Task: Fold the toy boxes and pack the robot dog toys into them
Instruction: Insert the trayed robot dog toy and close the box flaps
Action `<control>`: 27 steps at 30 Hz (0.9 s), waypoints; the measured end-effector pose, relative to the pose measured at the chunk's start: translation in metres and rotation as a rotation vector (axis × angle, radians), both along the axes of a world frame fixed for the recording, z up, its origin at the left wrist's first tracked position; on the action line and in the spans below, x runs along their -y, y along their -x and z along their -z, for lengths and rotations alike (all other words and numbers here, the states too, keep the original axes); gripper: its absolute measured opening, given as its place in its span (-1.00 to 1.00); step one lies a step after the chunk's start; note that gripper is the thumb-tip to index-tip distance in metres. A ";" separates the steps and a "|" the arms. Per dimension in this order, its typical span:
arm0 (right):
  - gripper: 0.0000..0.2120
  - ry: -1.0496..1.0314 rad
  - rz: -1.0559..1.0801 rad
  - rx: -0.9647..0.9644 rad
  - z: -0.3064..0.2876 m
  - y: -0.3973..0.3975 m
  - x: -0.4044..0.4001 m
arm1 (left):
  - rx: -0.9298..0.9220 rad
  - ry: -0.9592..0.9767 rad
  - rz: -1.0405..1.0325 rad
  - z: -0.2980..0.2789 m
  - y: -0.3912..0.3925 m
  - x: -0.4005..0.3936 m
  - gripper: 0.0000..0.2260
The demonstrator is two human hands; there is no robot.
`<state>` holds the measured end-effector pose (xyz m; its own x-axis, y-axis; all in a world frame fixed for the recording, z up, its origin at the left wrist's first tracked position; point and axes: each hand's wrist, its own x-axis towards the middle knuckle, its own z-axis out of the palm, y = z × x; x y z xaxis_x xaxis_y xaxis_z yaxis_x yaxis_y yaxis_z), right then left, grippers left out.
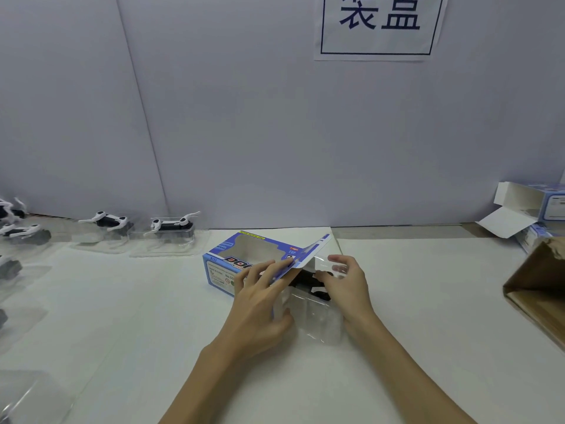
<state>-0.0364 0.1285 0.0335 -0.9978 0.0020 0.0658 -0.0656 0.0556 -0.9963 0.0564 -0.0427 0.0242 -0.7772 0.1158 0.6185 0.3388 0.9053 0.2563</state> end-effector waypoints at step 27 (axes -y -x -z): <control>-0.82 -0.143 -0.098 -0.477 -0.029 -0.025 0.007 | -0.261 -0.416 0.120 -0.035 -0.015 -0.009 -0.43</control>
<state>-0.0114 0.1217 0.0622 -0.8515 -0.1327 0.5072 -0.5234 0.1599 -0.8369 0.0711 -0.0340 0.0596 -0.5868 -0.1031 0.8031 0.5349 0.6953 0.4801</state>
